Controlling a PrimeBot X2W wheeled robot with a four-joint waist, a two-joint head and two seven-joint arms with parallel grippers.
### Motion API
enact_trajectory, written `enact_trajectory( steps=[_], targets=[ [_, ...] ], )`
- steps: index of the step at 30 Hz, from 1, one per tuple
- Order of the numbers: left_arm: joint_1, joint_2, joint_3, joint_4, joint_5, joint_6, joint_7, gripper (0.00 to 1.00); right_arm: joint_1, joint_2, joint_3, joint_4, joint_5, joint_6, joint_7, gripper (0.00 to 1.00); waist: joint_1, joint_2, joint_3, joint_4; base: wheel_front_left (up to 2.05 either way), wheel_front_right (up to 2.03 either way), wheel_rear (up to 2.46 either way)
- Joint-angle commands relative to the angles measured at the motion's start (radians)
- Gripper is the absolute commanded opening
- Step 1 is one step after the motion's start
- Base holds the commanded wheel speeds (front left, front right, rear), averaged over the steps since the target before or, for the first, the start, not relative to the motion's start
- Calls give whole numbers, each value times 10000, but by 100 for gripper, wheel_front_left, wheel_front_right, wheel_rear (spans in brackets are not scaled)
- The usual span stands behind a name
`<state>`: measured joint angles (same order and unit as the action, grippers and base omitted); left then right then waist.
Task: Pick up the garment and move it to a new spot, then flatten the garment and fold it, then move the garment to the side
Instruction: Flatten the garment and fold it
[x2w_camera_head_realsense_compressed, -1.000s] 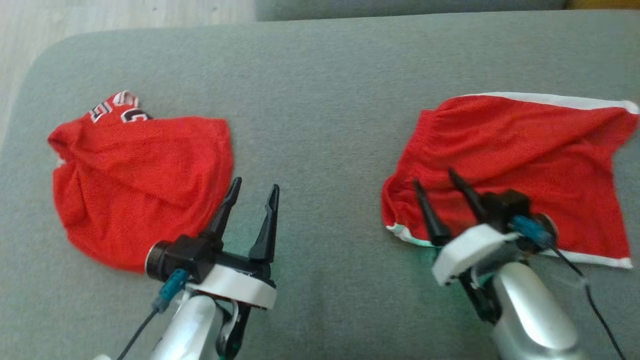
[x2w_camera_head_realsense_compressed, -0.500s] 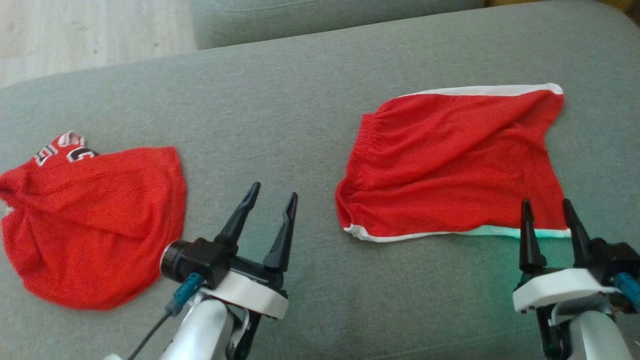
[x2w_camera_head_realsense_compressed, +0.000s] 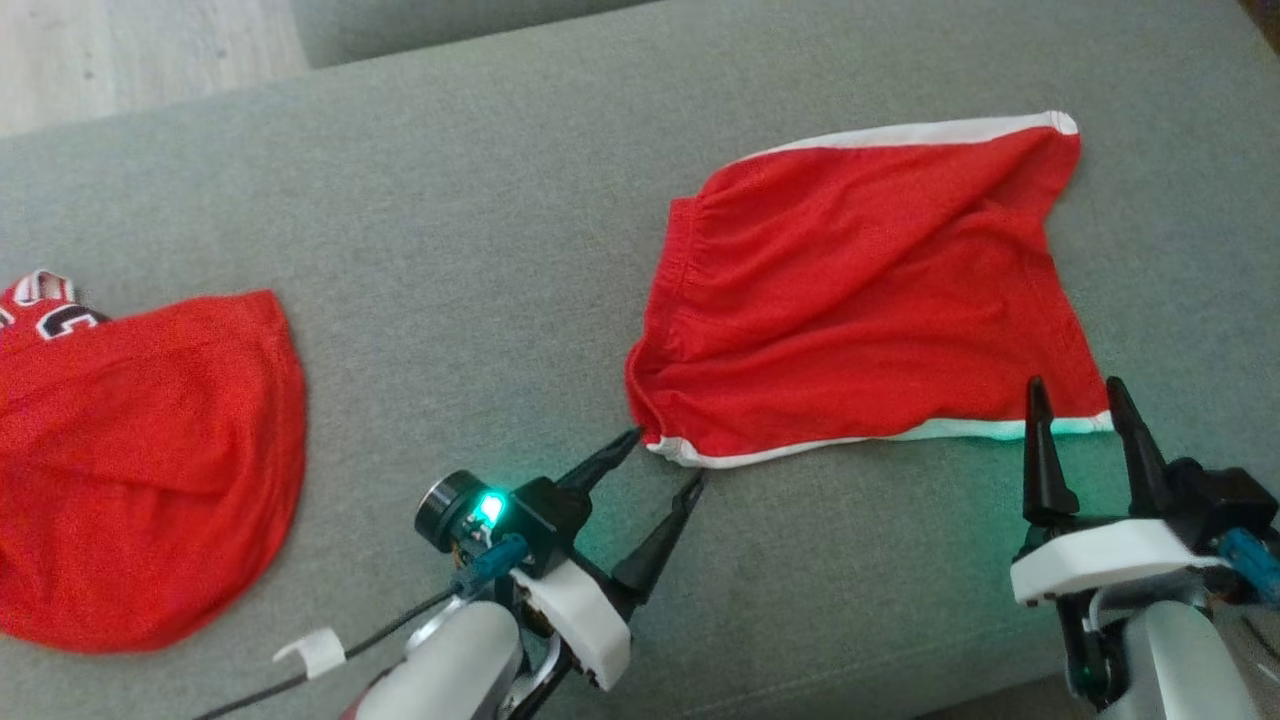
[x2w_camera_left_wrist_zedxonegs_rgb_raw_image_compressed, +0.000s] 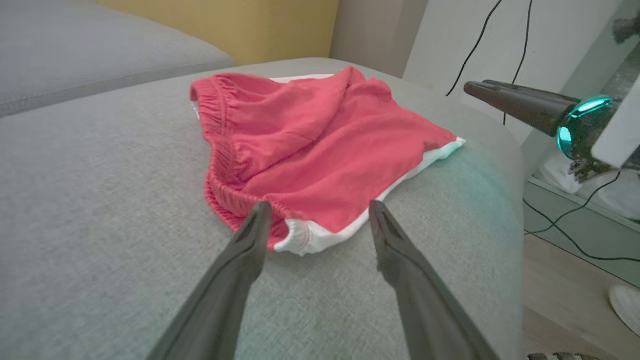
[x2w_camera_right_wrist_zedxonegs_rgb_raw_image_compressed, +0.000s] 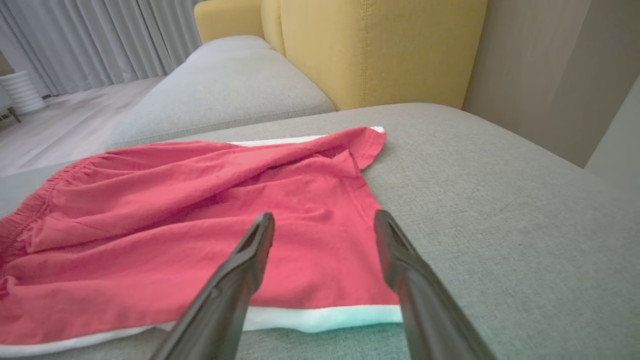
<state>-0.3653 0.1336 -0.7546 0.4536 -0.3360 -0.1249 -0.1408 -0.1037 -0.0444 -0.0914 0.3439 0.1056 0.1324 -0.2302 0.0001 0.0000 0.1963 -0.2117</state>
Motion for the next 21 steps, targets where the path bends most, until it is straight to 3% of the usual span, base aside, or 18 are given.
enact_trajectory(
  steps=[1, 7, 21],
  targets=[
    [-488, 259, -1, -161, -208, -55, 28, 100, -315, -58, 224, -178, 68, -17, -141, 100, -1, 0, 168, -117, 0, 0, 0],
    [-960, 451, -532, 312, -455, -56, 115, 100, -464, -58, 255, 40, 147, -17, -223, 100, -1, 0, 397, -248, 0, 0, 0],
    [-1542, 266, -904, 1049, -529, -57, -149, 100, -680, -58, 303, 322, 213, -17, -299, 100, -1, 0, 682, -407, 0, 0, 0]
  ],
)
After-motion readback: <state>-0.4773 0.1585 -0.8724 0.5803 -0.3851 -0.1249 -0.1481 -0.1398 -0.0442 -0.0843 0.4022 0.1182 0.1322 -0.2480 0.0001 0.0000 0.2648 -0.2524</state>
